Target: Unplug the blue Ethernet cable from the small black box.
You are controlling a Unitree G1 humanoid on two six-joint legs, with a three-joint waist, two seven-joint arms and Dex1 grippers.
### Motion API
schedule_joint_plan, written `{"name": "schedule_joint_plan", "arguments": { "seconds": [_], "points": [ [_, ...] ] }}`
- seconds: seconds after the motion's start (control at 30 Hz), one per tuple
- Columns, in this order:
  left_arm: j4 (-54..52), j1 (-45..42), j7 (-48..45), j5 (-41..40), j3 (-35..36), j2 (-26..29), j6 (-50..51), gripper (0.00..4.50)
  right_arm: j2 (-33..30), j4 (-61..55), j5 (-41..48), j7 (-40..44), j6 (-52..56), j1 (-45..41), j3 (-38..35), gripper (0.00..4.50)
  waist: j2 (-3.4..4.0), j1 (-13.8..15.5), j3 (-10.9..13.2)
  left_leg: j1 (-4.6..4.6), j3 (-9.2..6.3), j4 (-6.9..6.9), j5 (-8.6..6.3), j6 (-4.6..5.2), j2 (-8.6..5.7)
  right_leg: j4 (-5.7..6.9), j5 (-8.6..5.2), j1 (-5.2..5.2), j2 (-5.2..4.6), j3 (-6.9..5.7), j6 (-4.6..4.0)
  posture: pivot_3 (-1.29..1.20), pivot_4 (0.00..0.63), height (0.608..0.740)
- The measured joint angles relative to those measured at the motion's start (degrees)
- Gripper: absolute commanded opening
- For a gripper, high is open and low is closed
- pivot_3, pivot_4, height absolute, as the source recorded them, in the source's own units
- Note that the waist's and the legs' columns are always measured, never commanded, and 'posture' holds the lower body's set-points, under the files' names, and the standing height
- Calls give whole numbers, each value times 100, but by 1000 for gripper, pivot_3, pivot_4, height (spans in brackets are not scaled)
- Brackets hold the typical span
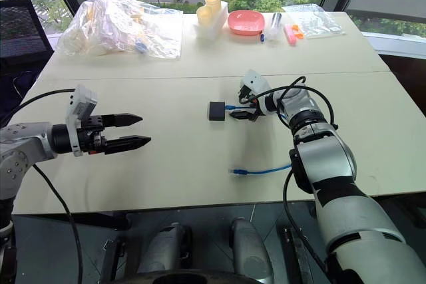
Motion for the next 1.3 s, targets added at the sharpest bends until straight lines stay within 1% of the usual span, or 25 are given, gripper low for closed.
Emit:
{"name": "schedule_joint_plan", "arguments": {
  "seconds": [0.03, 0.07, 0.13, 0.27, 0.37, 0.5, 0.63, 0.7, 0.77, 0.87, 0.9, 0.93, 1.03, 1.17, 1.3],
  "points": [
    [0, 0, 0, 8, -8, 5, -33, 4480, 0, 3, -15, -9, 6, 0, -21, 4500, 0, 0, 0, 1, 0, 0, 0, 0, 0, 0, 0, 1, 0, 0, 0, 0, 150, 740],
    [0, 0, 0, 11, -19, 6, -48, 4496, 2, 5, -19, -11, 6, 0, -38, 4254, 0, 1, 0, 1, 0, 1, 0, 0, 0, 0, 0, 2, 0, 0, 0, 0, 150, 740],
    [-1, 0, 2, 37, -64, 6, -59, 4500, 55, 13, -20, 4, 5, 2, -88, 3624, 0, 0, 0, 2, 0, 1, 0, 0, 0, 0, 0, 3, 0, 0, 0, 0, 150, 740],
    [-1, -3, 6, 64, -190, 6, -85, 4500, 230, 12, -18, 78, 25, 7, -181, 1678, -1, -49, 0, 5, -1, 1, 0, 0, 1, 6, 0, 3, 5, 0, 0, 0, 150, 740],
    [36, -102, 7, 158, -265, 6, -138, 4500, 309, 13, 57, 136, 213, 26, -407, 67, -1, -70, 0, 5, -4, 0, 0, 0, 1, 7, 0, 3, 8, -1, 0, 0, 150, 740],
    [148, -188, -2, 339, -463, 5, -333, 4500, 356, -5, 19, 132, 133, 57, -443, 18, 0, -115, 0, 4, -3, -1, 0, 0, 0, 7, 0, 3, 8, -1, 0, 0, 150, 740],
    [622, -464, -29, 423, -484, -28, -474, 4500, 296, -145, -281, -224, -806, 169, -207, 18, 2, -131, 3, 3, -3, 0, 0, 0, -2, 8, 1, 1, 8, -1, 1, 0, 150, 740],
    [1198, -919, -131, 417, -447, -83, -496, 4500, 126, -523, -487, -616, -1616, 276, -56, 18, 6, -111, 10, -10, -4, 2, 5, -6, -10, 12, 2, -14, 3, -2, 3, 0, 150, 740],
    [2019, -1666, -324, 353, -428, -244, -461, 4500, -221, -1362, -634, -880, -2302, 432, 50, 18, 8, -53, 18, -20, -4, 5, 6, -8, -19, 18, 7, -23, -1, -2, 23, 0, 150, 740],
    [3092, -2657, -745, 298, -427, -425, -456, 4500, -556, -2705, -661, -1101, -2777, 519, 36, 18, 5, -32, 17, -20, -1, -1, 5, -7, -22, 26, 6, -27, -2, -2, 39, 0, 150, 740],
    [3409, -2911, -893, 314, -456, -501, -481, 4500, -606, -3078, -664, -1155, -2827, 571, 37, 18, 5, -34, 16, -17, 0, -1, 5, -7, -23, 37, 3, -26, -2, -2, 43, 0, 150, 740],
    [4004, -3374, -1140, 374, -573, -705, -560, 4500, -740, -3578, -687, -1252, -2875, 734, 36, 18, 5, 9, 16, -17, -6, 0, 5, -6, -29, 50, -5, -28, -1, -3, 52, 0, 150, 740],
    [5304, -4225, -1688, 636, -810, -1093, -844, 4500, -781, -4455, -757, -1485, -2858, 1045, 52, 18, 5, 31, 17, -19, -10, -2, 5, -6, -31, 57, -7, -33, 3, -3, 52, 0, 150, 740],
    [6750, -5058, -2079, 1052, -941, -1593, -1354, 4500, -757, -5051, -862, -1780, -2642, 1292, 68, 18, 2, 21, 19, -24, -8, 6, 5, -6, -34, 53, -7, -33, 0, -1, 52, 0, 150, 740],
    [7703, -5623, -2297, 1535, -1059, -1943, -1953, 4500, -802, -5436, -916, -1961, -2414, 1333, 59, 18, 1, 3, 19, -23, -9, 4, 5, -5, -34, 56, -7, -36, 0, 1, 52, 0, 150, 740]
  ]
}}
